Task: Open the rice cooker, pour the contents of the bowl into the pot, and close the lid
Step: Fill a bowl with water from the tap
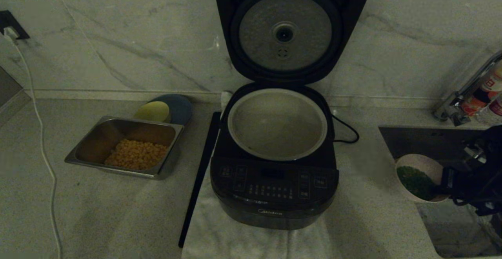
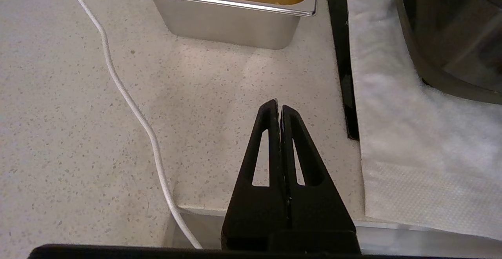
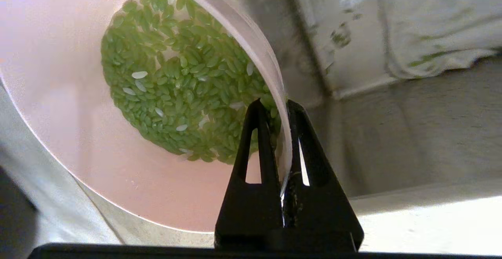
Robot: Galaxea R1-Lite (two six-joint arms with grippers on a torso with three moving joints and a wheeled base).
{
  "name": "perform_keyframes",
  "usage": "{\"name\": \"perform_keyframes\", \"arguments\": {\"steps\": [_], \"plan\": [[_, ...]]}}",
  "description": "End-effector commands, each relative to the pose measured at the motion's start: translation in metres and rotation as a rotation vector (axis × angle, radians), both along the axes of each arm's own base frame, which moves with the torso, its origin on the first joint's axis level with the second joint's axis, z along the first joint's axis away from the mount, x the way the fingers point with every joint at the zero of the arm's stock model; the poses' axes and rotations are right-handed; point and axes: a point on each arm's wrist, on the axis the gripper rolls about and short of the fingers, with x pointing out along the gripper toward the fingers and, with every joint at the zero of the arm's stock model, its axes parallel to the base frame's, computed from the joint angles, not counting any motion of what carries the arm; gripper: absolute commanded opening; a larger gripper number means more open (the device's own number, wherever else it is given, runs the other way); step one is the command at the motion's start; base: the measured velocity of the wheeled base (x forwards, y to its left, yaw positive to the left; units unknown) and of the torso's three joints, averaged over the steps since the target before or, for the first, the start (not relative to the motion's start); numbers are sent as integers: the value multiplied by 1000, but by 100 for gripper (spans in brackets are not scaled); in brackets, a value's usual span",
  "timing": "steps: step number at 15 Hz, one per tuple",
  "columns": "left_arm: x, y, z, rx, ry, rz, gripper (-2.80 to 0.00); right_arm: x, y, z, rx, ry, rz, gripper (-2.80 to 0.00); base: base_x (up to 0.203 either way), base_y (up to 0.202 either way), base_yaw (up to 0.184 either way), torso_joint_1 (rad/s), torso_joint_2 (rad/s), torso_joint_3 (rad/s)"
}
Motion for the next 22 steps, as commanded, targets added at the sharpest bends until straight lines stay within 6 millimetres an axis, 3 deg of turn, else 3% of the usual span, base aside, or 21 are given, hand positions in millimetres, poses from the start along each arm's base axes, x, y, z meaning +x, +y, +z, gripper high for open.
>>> {"name": "perform_keyframes", "arguments": {"steps": [1,8,11,16,22], "plan": [[0,0,0,0,0,0,-280,-11,-28,5,28,-30,-86,-280,0,0,0,0,0,0],[0,0,0,0,0,0,-280,-30,-155,-17,97,-52,-407,-280,0,0,0,0,0,0],[0,0,0,0,0,0,-280,-38,-198,-29,110,-66,-486,-280,0,0,0,0,0,0],[0,0,0,0,1,0,-280,-36,-233,-49,149,-82,-519,-280,0,0,0,0,0,0],[0,0,0,0,0,0,-280,-21,-252,-61,182,-96,-555,-280,0,0,0,0,0,0]]}}
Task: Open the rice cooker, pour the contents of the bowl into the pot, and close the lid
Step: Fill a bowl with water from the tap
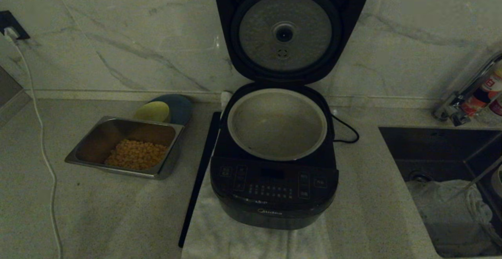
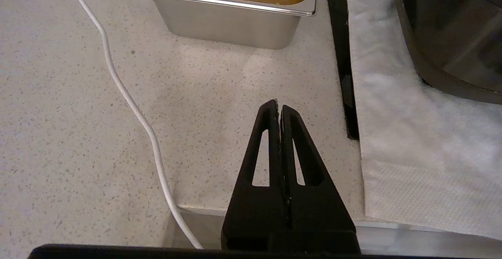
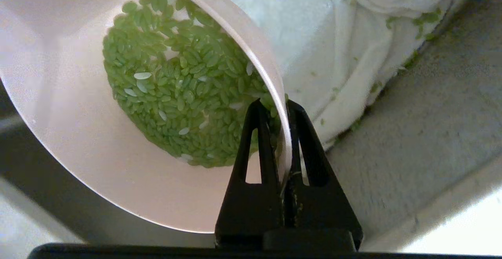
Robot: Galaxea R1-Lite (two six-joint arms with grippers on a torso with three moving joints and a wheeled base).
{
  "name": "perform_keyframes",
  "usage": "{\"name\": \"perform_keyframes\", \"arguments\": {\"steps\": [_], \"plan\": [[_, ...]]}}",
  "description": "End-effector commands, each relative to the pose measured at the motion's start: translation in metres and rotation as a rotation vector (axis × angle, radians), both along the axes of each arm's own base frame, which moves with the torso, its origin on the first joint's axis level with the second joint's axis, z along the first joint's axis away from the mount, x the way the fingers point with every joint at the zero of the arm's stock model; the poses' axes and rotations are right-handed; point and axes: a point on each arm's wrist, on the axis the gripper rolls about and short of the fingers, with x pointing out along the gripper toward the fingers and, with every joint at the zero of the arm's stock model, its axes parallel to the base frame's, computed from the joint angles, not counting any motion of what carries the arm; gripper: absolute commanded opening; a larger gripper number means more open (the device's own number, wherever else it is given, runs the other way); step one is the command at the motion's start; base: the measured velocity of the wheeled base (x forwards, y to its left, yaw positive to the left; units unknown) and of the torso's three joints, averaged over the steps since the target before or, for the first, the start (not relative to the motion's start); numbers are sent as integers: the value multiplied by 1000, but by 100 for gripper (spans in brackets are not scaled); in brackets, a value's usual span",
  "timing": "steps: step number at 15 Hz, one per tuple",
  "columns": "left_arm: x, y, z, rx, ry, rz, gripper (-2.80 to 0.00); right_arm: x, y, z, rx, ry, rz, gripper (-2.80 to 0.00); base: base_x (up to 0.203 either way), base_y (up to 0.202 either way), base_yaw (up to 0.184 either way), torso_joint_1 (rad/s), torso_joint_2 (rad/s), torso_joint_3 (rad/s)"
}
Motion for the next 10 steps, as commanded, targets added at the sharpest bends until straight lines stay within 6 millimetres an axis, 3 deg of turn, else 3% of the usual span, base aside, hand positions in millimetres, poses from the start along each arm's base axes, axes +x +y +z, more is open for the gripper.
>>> {"name": "perform_keyframes", "arguments": {"steps": [1,6,10], "plan": [[0,0,0,0,0,0,-280,6,-7,-13,27,12,-1,-280,0,0,0,0,0,0],[0,0,0,0,0,0,-280,18,-13,-23,68,17,24,-280,0,0,0,0,0,0],[0,0,0,0,0,0,-280,39,-16,-20,72,-15,17,-280,0,0,0,0,0,0]]}}
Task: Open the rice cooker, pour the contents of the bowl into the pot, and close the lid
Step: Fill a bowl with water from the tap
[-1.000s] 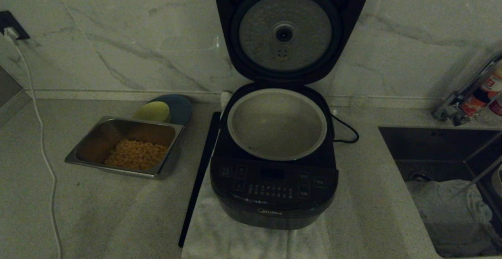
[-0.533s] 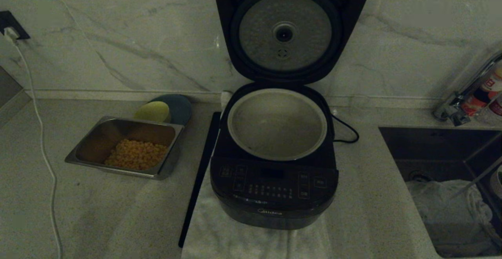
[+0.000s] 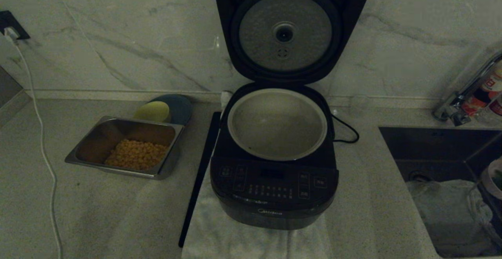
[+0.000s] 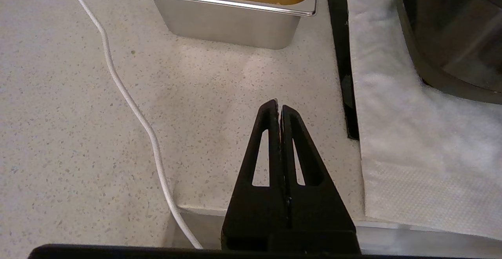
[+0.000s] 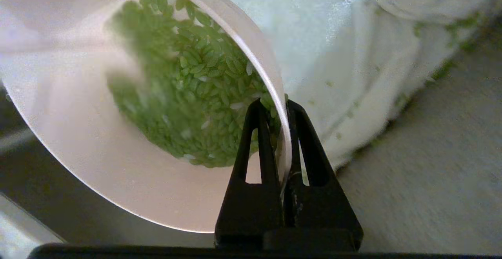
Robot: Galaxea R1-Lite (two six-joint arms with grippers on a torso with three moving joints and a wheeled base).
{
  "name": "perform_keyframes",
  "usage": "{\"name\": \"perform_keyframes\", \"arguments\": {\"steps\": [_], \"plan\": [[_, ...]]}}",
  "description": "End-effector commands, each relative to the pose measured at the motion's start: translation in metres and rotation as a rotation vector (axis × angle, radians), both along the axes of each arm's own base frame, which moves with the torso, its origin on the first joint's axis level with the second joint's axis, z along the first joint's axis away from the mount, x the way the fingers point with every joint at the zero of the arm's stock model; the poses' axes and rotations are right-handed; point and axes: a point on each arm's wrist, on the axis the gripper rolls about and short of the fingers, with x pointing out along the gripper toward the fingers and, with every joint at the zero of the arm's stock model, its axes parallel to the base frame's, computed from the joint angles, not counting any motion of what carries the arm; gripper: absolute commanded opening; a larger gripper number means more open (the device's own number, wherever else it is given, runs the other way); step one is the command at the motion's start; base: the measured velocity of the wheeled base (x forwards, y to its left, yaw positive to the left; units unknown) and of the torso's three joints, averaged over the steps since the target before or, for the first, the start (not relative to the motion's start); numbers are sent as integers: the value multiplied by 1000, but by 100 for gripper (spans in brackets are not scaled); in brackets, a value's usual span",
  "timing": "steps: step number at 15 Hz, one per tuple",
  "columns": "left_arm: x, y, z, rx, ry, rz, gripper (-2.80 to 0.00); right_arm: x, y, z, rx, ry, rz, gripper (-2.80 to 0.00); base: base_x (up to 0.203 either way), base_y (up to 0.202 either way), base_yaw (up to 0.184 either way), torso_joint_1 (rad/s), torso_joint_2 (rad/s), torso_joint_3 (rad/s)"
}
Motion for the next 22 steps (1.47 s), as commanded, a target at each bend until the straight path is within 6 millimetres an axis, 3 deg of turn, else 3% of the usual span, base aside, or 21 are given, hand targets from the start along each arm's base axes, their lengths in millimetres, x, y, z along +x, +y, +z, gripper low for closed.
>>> {"name": "perform_keyframes", "arguments": {"steps": [1,5,11,18,22], "plan": [[0,0,0,0,0,0,-280,12,-1,-3,3,-12,9,-280,0,0,0,0,0,0],[0,0,0,0,0,0,-280,27,1,0,-3,-29,22,-280,0,0,0,0,0,0],[0,0,0,0,0,0,-280,28,4,-1,9,-17,25,-280,0,0,0,0,0,0],[0,0,0,0,0,0,-280,25,14,19,1,-17,37,-280,0,0,0,0,0,0],[0,0,0,0,0,0,-280,23,28,41,-3,-6,61,-280,0,0,0,0,0,0]]}}
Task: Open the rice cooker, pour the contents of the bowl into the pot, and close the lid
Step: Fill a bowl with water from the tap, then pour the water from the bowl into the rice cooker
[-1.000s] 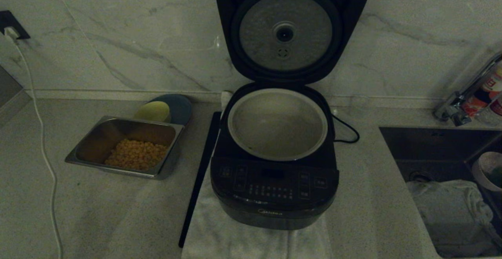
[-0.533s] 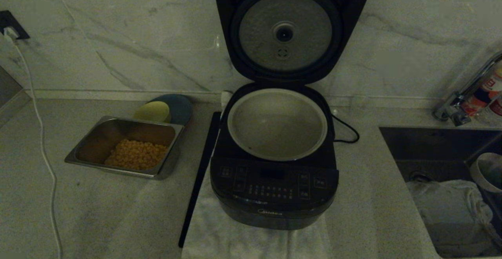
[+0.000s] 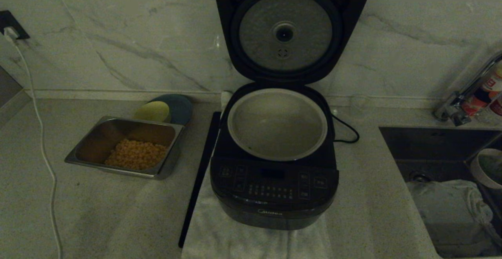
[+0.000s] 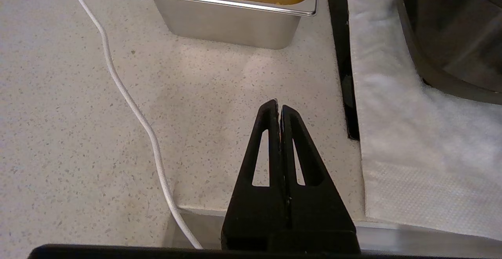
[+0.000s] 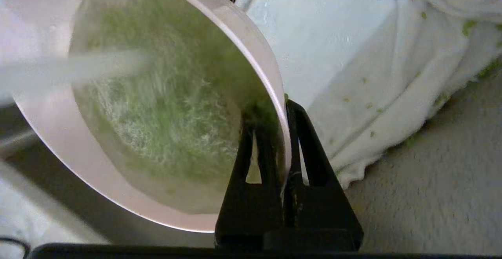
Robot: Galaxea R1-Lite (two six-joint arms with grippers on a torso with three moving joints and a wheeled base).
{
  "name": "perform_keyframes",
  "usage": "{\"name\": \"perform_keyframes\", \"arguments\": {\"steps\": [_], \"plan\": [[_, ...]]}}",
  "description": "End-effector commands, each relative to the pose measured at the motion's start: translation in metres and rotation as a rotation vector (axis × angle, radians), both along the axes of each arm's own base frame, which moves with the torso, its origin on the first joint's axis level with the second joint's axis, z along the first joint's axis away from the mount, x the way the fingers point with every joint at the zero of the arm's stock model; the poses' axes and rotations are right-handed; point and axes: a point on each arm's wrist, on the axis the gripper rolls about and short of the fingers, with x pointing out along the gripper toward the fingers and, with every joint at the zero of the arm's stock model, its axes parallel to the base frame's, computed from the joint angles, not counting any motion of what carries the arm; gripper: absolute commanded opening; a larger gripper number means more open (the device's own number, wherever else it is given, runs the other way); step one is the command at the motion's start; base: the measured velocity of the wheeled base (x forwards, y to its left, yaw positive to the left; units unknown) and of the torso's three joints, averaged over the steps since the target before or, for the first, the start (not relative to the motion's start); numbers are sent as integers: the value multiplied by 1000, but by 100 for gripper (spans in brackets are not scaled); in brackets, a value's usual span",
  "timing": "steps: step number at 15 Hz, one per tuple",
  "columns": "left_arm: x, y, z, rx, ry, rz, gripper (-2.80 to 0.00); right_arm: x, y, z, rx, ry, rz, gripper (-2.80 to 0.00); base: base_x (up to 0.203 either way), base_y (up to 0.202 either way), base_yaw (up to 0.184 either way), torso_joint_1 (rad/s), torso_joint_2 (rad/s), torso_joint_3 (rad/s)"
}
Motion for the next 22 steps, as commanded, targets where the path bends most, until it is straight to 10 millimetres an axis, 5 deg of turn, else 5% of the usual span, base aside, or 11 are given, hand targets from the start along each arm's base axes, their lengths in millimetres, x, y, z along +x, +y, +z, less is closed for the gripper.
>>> {"name": "perform_keyframes", "arguments": {"steps": [1,5,14,22], "plan": [[0,0,0,0,0,0,-280,-1,18,22,-17,8,41,-280,0,0,0,0,0,0],[0,0,0,0,0,0,-280,3,84,51,-116,99,198,-280,0,0,0,0,0,0],[0,0,0,0,0,0,-280,-3,273,148,-290,69,619,-280,0,0,0,0,0,0],[0,0,0,0,0,0,-280,-14,367,215,-258,-15,793,-280,0,0,0,0,0,0]]}}
